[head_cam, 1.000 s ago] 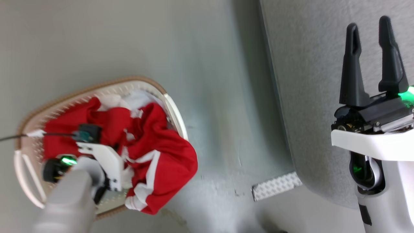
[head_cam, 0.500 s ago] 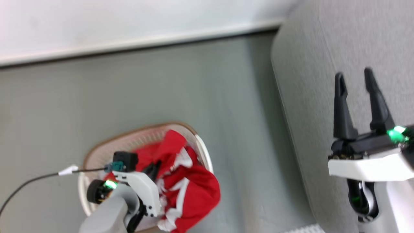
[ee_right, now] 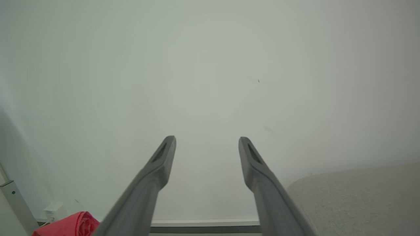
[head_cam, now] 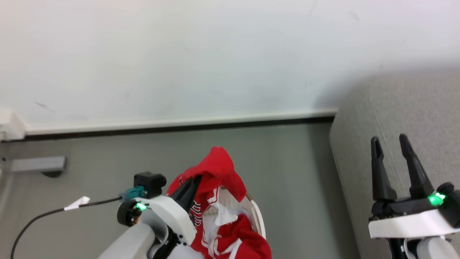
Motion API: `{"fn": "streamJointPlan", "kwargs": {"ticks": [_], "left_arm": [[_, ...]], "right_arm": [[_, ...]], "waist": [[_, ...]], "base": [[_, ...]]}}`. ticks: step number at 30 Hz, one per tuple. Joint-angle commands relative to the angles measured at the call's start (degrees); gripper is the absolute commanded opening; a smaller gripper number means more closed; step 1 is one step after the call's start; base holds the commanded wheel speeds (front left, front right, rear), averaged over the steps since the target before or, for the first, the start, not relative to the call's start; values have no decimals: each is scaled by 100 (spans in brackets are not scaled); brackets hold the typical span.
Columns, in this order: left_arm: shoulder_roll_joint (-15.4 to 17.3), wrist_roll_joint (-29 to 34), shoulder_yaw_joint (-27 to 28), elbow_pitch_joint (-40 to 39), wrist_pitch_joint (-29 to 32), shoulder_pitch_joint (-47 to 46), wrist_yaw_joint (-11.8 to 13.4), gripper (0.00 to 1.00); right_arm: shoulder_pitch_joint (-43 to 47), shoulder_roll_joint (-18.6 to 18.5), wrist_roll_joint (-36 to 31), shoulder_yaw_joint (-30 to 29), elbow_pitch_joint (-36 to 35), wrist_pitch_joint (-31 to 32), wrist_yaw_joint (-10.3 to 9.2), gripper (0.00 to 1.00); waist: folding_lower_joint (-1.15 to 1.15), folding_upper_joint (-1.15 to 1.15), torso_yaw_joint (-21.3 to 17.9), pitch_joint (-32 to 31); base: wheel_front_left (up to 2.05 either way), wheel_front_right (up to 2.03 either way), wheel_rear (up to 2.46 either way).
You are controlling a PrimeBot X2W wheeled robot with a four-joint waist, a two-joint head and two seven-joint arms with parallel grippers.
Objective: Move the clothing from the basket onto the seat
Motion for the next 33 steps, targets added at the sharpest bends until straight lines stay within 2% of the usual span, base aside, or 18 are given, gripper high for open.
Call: {"fn": "streamJointPlan", "kwargs": {"ticks": [1,8,17,25,30,33], "left_arm": [[86,-29,31,-100,-20,88,9,0],[210,-45,327,-1103,-25,-12,50,0],[392,41,506,-2351,110,-228,404,0],[457,24,509,-2860,247,-116,639,0],[445,-1,476,-2984,294,-80,689,0],[419,-14,448,-3029,333,-101,684,0]], "right_arm": [[122,-45,34,22,17,3,-12,100],[373,-40,112,189,41,3,-12,100],[480,-62,266,532,-28,3,-12,100],[411,-98,348,823,37,3,-12,100],[278,-227,464,1434,120,3,-12,100],[101,-364,565,2107,380,3,-12,100]], "waist": [[2,0,302,-477],[2,0,455,-813],[2,0,461,-932],[2,0,456,-909],[2,0,486,-913],[2,0,531,-920]], "base": [[0,0,0],[0,0,0],[0,0,0],[0,0,0],[0,0,0],[0,0,0]]}}
